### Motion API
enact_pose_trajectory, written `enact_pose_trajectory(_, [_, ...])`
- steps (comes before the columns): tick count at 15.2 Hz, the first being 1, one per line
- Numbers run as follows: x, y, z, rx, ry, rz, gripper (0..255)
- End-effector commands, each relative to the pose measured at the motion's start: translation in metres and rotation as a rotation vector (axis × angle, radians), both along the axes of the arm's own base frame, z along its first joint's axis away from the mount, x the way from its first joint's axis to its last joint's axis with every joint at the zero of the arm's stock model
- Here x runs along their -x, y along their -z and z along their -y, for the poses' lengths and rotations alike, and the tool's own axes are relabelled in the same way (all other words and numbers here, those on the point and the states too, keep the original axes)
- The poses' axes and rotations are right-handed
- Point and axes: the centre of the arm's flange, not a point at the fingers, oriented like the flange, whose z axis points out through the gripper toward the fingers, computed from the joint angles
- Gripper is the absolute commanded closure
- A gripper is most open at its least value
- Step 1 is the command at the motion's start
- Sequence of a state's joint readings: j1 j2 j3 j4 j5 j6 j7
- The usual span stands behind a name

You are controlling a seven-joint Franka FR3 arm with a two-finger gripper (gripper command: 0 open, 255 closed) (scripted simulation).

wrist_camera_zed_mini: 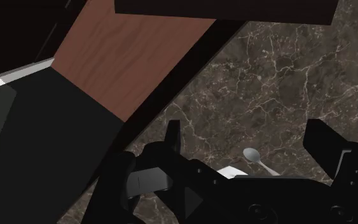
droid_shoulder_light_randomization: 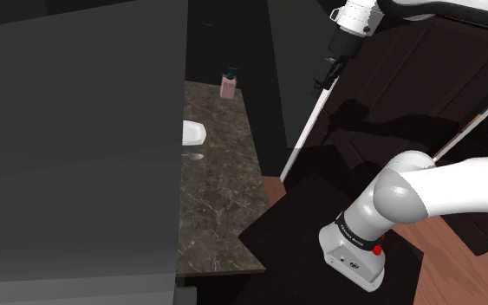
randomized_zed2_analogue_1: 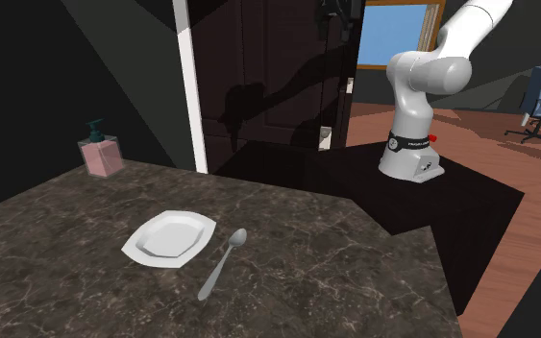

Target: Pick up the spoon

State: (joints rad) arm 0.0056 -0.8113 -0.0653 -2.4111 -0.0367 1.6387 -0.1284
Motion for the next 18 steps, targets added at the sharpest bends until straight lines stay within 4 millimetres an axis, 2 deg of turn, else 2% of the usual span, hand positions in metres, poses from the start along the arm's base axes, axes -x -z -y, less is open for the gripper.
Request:
enact_pose_trajectory(1, [0.0, 0.0, 0.0, 0.0, 0.0, 0.0, 0])
enact_pose_trajectory(9, [-0.068, 0.075, -0.015, -0.033, -0.108, 0.024, 0])
enact_pose_trajectory(18, [-0.144, 0.158, -0.043, -0.07, -0.229, 0.05, 0])
